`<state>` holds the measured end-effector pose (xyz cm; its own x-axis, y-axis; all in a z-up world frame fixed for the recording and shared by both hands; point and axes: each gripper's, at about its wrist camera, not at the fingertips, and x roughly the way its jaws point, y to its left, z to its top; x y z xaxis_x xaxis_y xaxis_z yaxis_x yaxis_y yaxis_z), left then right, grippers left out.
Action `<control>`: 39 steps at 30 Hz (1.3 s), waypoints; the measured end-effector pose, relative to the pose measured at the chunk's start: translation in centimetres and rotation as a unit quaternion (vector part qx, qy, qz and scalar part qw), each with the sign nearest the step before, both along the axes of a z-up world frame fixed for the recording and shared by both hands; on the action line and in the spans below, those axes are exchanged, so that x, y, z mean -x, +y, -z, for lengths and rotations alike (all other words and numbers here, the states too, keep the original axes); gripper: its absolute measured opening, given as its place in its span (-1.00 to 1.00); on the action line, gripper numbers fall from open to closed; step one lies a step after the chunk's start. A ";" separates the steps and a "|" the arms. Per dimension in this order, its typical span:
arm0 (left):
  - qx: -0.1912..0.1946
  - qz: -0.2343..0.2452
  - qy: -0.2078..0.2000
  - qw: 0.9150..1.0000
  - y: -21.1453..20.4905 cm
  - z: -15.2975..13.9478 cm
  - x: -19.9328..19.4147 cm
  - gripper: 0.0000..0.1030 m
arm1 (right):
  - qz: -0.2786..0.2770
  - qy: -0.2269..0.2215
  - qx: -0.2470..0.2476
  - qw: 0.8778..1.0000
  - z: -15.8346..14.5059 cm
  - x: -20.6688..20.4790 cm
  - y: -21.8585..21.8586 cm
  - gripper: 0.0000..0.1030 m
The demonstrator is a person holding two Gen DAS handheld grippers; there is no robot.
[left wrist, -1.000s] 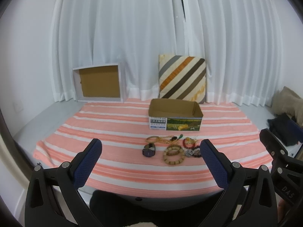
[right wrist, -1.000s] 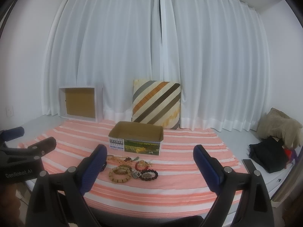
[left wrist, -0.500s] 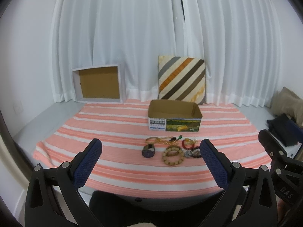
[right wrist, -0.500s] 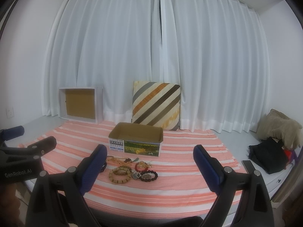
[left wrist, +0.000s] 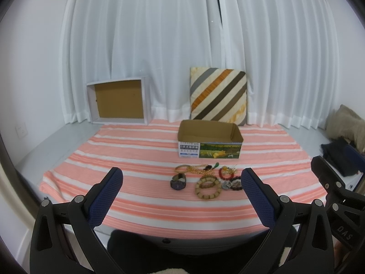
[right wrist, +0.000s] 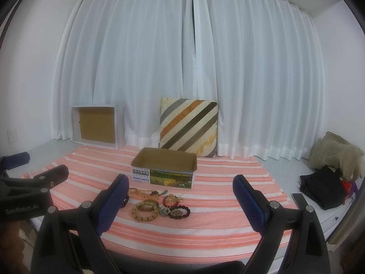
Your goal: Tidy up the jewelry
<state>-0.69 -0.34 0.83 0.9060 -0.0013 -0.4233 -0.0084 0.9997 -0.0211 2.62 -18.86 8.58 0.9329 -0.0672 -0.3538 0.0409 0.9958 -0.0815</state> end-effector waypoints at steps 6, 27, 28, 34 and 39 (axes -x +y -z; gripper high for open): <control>0.000 0.001 0.001 1.000 -0.1 0.0 0.0 0.99 | 0.000 -0.001 0.000 1.000 0.1 0.1 0.0 0.83; 0.000 0.002 0.002 1.000 -0.4 0.2 0.2 0.99 | -0.001 -0.001 0.000 1.000 0.2 0.1 0.0 0.83; 0.000 0.002 0.001 1.000 -0.3 0.2 0.2 0.99 | -0.001 -0.001 0.000 1.000 0.2 0.1 0.0 0.83; 0.000 0.002 0.001 1.000 -0.3 0.2 0.2 0.99 | 0.000 -0.001 0.000 1.000 0.2 0.1 -0.1 0.83; 0.000 0.002 0.001 1.000 -0.3 0.2 0.2 0.99 | -0.001 -0.002 0.000 1.000 0.2 0.1 0.0 0.83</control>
<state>-0.86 -0.66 0.63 0.9049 -0.0048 -0.4255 -0.0044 0.9998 -0.0206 2.48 -18.91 8.36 0.9342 -0.0659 -0.3507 0.0399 0.9959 -0.0809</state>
